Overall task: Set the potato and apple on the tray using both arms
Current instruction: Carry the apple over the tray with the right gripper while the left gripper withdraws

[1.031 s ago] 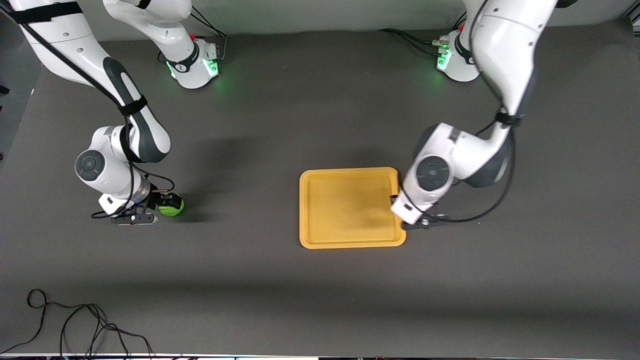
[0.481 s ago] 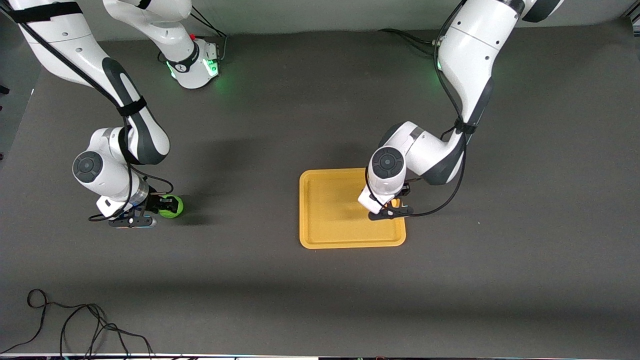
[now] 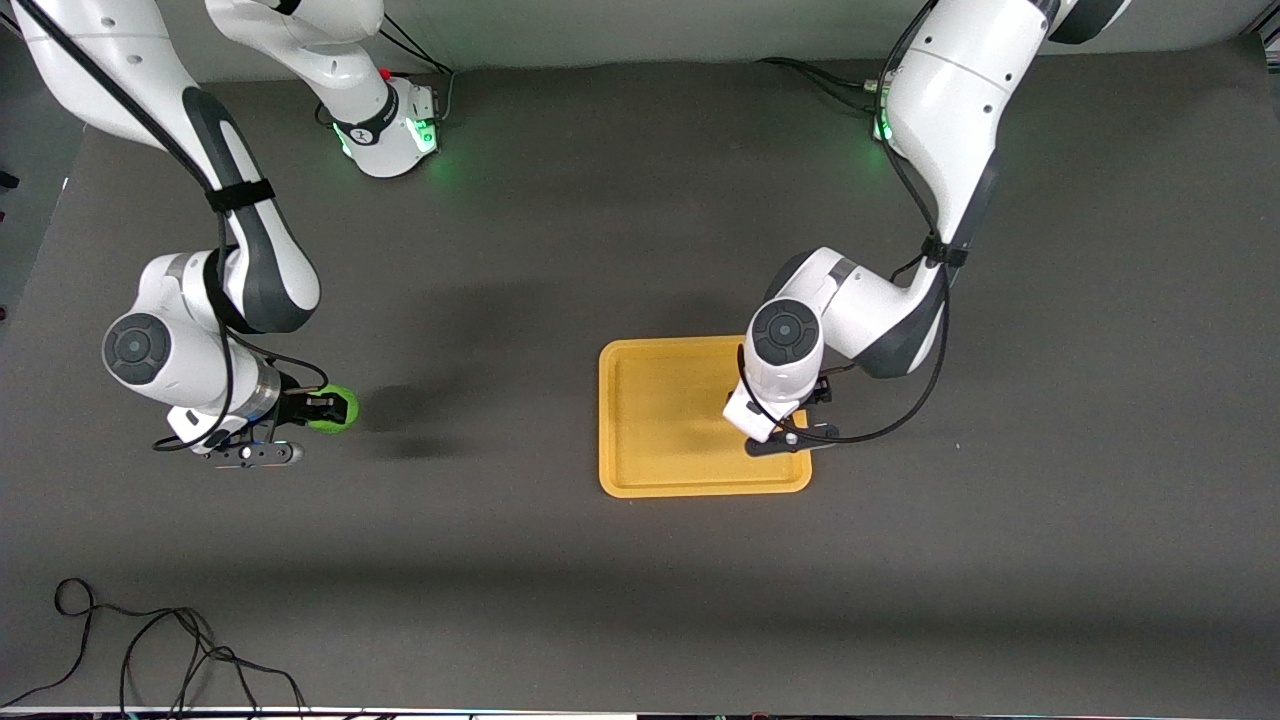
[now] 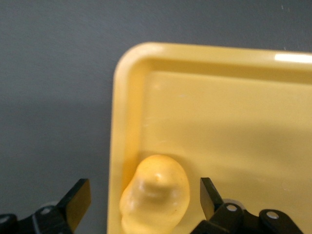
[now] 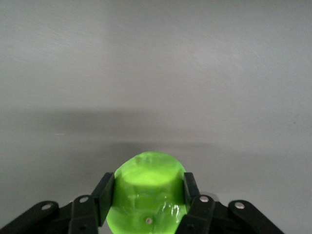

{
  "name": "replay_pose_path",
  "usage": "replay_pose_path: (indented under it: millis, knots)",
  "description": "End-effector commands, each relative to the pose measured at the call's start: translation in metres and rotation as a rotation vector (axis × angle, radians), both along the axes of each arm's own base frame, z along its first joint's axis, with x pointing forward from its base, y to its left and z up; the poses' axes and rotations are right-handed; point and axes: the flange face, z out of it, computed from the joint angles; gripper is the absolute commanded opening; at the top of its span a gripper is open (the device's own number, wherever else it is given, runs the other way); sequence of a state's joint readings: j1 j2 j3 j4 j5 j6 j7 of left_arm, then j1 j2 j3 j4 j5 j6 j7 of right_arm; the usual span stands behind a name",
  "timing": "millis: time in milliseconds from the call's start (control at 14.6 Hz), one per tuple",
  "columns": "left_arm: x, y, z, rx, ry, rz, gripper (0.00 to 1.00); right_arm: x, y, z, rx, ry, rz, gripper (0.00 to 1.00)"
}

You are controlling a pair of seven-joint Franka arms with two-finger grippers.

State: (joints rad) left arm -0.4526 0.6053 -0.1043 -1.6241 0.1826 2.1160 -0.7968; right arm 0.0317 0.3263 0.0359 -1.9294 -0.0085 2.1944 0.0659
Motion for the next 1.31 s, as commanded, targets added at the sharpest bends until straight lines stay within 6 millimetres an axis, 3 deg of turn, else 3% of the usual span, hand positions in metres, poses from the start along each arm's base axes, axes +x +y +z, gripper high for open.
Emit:
replay_pose_path:
  millis: [0, 206, 344, 481, 687, 824, 962, 1237]
  knots:
    - [0.02, 0.039, 0.084, 0.029, -0.013, 0.007, 1.0, 0.013, 0.082, 0.037, 0.039, -0.016, -0.037, 0.35]
    - [0.035, 0.115, 0.161, 0.019, -0.017, -0.037, 1.0, 0.018, 0.206, 0.042, 0.056, -0.058, -0.084, 0.35]
    - [0.038, 0.177, 0.204, 0.005, -0.004, -0.072, 1.0, 0.022, 0.289, 0.033, 0.074, -0.085, -0.121, 0.33]
    - [0.032, 0.232, 0.246, -0.053, -0.002, -0.096, 1.0, 0.022, 0.353, 0.007, 0.085, -0.095, -0.15, 0.32]
    - [0.008, 0.296, 0.295, -0.089, 0.018, -0.149, 1.0, 0.021, 0.42, -0.025, 0.109, -0.126, -0.186, 0.32]
    - [-0.008, 0.328, 0.316, -0.093, 0.011, -0.155, 1.0, 0.019, 0.445, -0.041, 0.125, -0.137, -0.212, 0.32]
    - [-0.019, 0.339, 0.328, -0.09, 0.01, -0.147, 1.0, 0.011, 0.468, -0.049, 0.16, -0.169, -0.238, 0.32]
    - [-0.032, 0.336, 0.337, -0.072, 0.034, -0.152, 1.0, -0.017, 0.506, -0.069, 0.196, -0.189, -0.248, 0.32]
